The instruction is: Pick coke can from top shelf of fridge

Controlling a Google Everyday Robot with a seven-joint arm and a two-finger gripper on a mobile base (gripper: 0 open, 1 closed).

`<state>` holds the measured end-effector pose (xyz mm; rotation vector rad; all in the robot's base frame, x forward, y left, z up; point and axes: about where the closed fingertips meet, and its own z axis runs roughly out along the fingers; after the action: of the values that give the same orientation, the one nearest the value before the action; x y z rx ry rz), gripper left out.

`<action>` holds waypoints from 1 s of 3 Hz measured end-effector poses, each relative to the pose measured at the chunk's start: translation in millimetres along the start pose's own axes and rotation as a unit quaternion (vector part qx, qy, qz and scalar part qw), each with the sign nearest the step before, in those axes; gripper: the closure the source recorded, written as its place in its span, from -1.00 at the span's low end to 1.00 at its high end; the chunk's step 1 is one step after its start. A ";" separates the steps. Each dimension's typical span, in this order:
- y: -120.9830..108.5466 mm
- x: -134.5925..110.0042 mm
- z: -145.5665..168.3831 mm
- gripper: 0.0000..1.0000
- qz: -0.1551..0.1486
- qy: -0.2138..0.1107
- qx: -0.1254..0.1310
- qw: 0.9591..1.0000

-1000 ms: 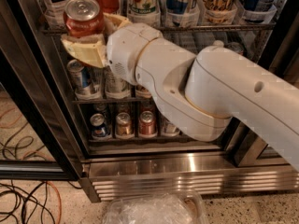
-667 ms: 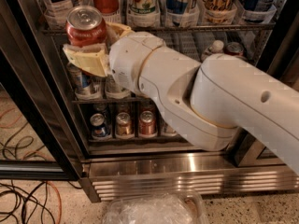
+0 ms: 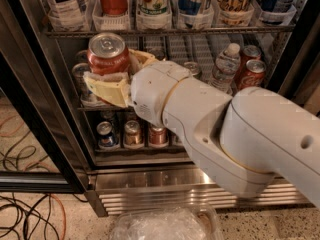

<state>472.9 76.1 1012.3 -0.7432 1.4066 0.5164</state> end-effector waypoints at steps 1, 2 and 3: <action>-10.1 19.2 -19.2 1.00 0.007 0.011 0.028 1.000; -15.6 29.3 -40.7 1.00 0.008 0.017 0.053 0.998; -14.3 36.9 -62.0 1.00 0.012 0.025 0.072 0.997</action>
Offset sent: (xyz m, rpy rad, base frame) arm -0.0317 -0.0766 -0.0441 0.0075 0.0303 -0.1897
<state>445.0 17.5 977.9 -0.6266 1.4844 0.4127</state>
